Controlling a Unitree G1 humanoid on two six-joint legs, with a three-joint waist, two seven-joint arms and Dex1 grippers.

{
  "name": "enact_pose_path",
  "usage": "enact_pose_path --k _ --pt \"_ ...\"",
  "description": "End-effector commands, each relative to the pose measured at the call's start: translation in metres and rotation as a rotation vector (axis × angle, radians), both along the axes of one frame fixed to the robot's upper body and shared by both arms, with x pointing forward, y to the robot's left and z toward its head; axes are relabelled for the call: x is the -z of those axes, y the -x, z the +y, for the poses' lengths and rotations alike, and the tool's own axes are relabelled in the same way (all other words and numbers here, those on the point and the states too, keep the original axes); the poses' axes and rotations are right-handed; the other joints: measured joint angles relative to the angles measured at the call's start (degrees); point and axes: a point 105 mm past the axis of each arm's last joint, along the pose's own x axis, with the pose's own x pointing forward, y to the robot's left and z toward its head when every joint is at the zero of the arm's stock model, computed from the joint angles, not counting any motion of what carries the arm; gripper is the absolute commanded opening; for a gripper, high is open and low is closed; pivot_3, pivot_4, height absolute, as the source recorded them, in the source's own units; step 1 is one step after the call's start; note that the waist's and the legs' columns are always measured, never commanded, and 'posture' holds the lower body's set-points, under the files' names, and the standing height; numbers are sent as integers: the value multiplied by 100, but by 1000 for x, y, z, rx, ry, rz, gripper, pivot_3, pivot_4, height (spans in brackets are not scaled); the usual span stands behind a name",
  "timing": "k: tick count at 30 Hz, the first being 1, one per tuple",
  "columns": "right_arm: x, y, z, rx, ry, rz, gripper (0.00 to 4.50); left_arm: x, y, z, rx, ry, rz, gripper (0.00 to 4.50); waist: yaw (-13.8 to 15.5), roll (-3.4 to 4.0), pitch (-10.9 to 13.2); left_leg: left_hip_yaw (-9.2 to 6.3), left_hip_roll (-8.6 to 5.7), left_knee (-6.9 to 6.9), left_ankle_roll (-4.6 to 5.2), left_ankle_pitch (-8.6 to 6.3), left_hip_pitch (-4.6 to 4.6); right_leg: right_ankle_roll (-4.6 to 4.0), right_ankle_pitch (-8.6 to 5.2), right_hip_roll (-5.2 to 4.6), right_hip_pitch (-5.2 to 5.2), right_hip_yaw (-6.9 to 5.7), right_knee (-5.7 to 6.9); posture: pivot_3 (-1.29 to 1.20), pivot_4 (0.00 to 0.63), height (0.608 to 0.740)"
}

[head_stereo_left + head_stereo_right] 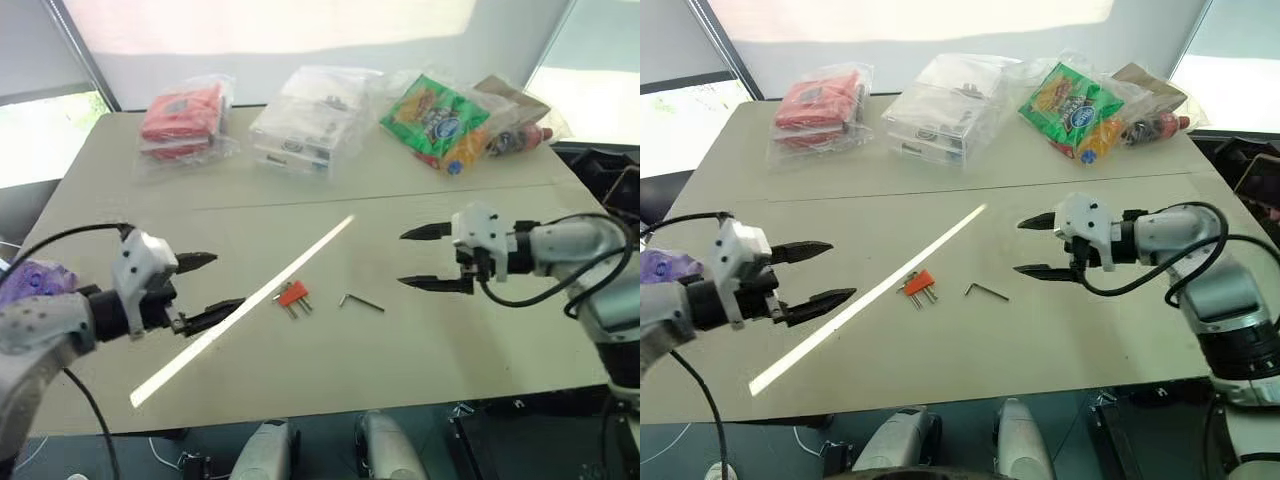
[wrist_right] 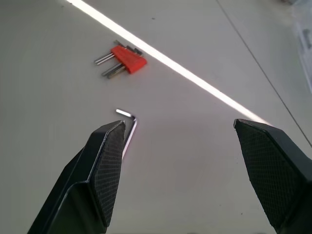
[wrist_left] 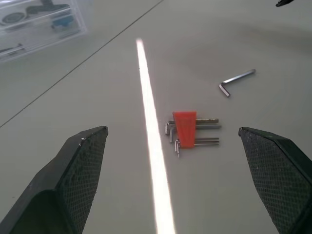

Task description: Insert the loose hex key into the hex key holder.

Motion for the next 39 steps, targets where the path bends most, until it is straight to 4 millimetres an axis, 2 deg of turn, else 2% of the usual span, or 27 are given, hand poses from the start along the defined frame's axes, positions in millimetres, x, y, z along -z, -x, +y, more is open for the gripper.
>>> enact_pose_path --k 1,6,20,27,34,39 --pt "-10 7 4 -64 32 -4 3693 -8 6 0 49 0 21 4483 0 1 1 0 0 -1 1 0 -3 0 1 -1 0 0 -7 0 150 740" --pt "-18 3 10 -74 18 -30 3693 -10 7 -3 56 13 38 4483 -2 8 8 2 0 -1 1 -1 -7 -2 3 -5 -3 4 -15 0 150 740" --pt "-16 1 17 -92 16 -46 3693 -8 4 0 25 14 23 4483 18 8 8 1 0 -2 0 -1 -10 -2 4 -7 -4 4 -16 0 150 740" --pt "-13 -7 26 -93 6 -86 3693 -11 -2 1 -1 11 -34 4483 15 8 8 2 0 -2 0 -1 -10 -2 4 -7 -5 4 -17 0 150 740" --pt "14 -24 47 -42 -14 -178 3693 -11 -12 4 -74 22 -111 4483 12 8 8 2 0 -2 -10 5 -11 -3 4 -7 -7 4 -16 0 150 740" --pt "35 -42 78 9 -82 -231 3693 -2 -15 10 -136 33 -114 4483 -23 7 7 2 0 -3 -28 15 -12 -3 5 -4 -11 5 -13 0 150 740"
